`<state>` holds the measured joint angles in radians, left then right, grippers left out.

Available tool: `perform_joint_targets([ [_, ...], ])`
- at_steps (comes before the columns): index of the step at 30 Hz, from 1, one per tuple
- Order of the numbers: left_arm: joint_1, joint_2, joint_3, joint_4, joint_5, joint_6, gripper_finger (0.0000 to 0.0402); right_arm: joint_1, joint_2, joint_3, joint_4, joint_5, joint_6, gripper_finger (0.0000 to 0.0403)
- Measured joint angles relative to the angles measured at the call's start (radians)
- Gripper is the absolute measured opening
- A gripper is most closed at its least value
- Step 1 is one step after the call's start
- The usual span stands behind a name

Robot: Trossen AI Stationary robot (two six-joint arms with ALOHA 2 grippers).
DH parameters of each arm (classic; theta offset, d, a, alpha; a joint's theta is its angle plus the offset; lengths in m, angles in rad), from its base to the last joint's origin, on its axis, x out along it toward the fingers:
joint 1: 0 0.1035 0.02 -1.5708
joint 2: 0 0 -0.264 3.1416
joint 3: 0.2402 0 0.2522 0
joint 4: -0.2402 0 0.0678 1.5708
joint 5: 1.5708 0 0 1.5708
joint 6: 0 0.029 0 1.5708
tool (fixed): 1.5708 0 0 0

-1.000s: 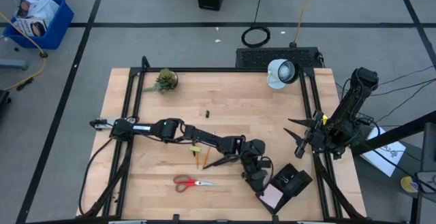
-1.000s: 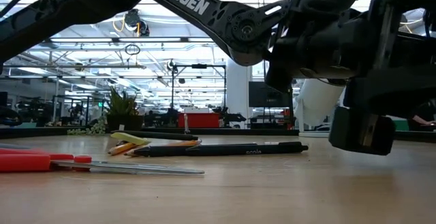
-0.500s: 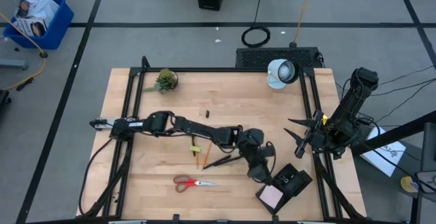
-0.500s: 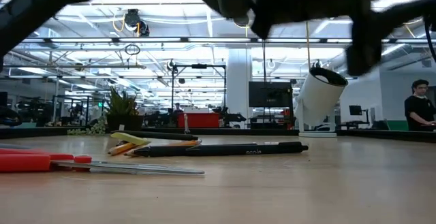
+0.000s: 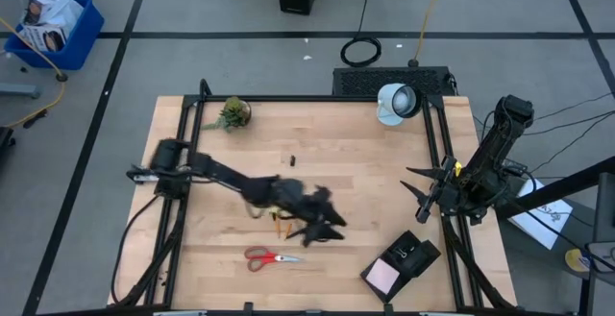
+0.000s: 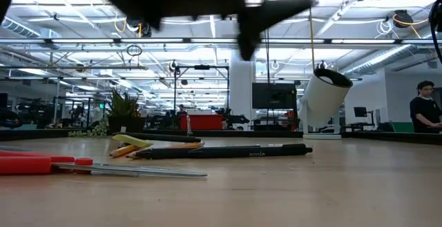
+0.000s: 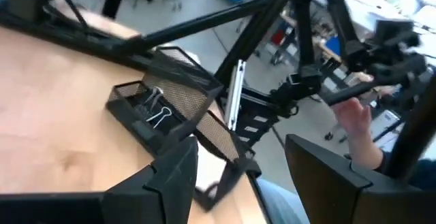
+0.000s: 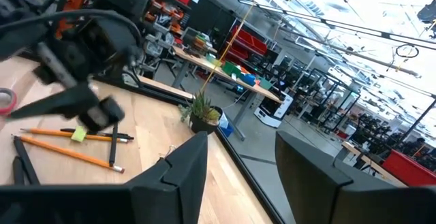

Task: Pick and place office supplies into organizer
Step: Put the black pen into the desk organizer

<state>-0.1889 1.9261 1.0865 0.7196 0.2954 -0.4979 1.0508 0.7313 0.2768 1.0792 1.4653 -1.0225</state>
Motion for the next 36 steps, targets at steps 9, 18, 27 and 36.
perform_joint_targets([
  [9,-0.005,-0.361,-0.368,-0.06,-0.246,0.231,0.0225,0.0,0.001,0.0,-0.015,0.0,-0.132,0.0161],
  [18,-0.001,-0.691,-0.653,-0.031,-0.472,0.28,0.0225,0.0,0.001,0.0,-0.022,-0.017,-0.068,0.016],
  [27,0.056,-0.945,-0.845,-0.027,-0.524,0.288,0.0225,-0.03,0.001,0.0,-0.019,-0.279,0.342,0.0163],
  [36,0.067,-1.177,-0.961,-0.04,-0.449,0.291,0.0225,-0.162,0.074,0.0,-0.101,-0.551,0.524,0.0166],
])
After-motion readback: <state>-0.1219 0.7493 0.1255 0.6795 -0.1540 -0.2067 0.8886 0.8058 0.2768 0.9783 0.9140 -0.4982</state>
